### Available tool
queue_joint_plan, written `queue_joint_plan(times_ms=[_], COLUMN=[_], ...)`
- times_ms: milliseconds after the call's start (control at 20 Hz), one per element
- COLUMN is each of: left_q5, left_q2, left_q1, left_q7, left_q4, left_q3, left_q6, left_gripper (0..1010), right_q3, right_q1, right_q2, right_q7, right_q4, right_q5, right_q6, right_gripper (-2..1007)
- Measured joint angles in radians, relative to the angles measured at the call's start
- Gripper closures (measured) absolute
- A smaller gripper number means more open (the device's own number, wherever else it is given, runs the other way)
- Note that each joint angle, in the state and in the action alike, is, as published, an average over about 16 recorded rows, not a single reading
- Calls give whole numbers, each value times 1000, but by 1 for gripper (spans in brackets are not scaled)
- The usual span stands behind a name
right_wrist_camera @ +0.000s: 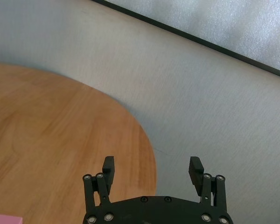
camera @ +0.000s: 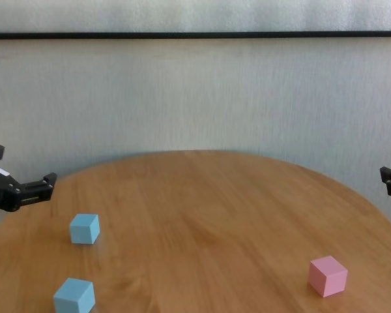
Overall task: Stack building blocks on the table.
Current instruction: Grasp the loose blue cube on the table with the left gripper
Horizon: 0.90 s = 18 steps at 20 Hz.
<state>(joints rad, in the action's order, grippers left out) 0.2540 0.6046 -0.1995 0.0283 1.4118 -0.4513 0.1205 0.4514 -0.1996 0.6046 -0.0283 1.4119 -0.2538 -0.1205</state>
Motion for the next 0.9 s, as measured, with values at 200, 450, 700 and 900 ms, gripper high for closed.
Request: queue_joint_plan(times_ms=[200, 450, 700, 900], left_q5=[0, 0, 0, 0], left_q2=[0, 0, 0, 0], left_q1=[0, 0, 0, 0], left_q7=[0, 0, 0, 0], left_q4=[0, 0, 0, 0], left_q3=[0, 0, 0, 0], left_q6=[0, 0, 0, 0], left_gripper=[10, 10, 10, 10], right_q3=[0, 0, 0, 0], right_q1=[0, 0, 0, 0], right_q2=[0, 0, 0, 0], right_q7=[0, 0, 0, 0], right_q4=[0, 0, 0, 0], right_q5=[0, 0, 0, 0], right_q6=[0, 0, 0, 0], right_gripper=[1, 1, 1, 1])
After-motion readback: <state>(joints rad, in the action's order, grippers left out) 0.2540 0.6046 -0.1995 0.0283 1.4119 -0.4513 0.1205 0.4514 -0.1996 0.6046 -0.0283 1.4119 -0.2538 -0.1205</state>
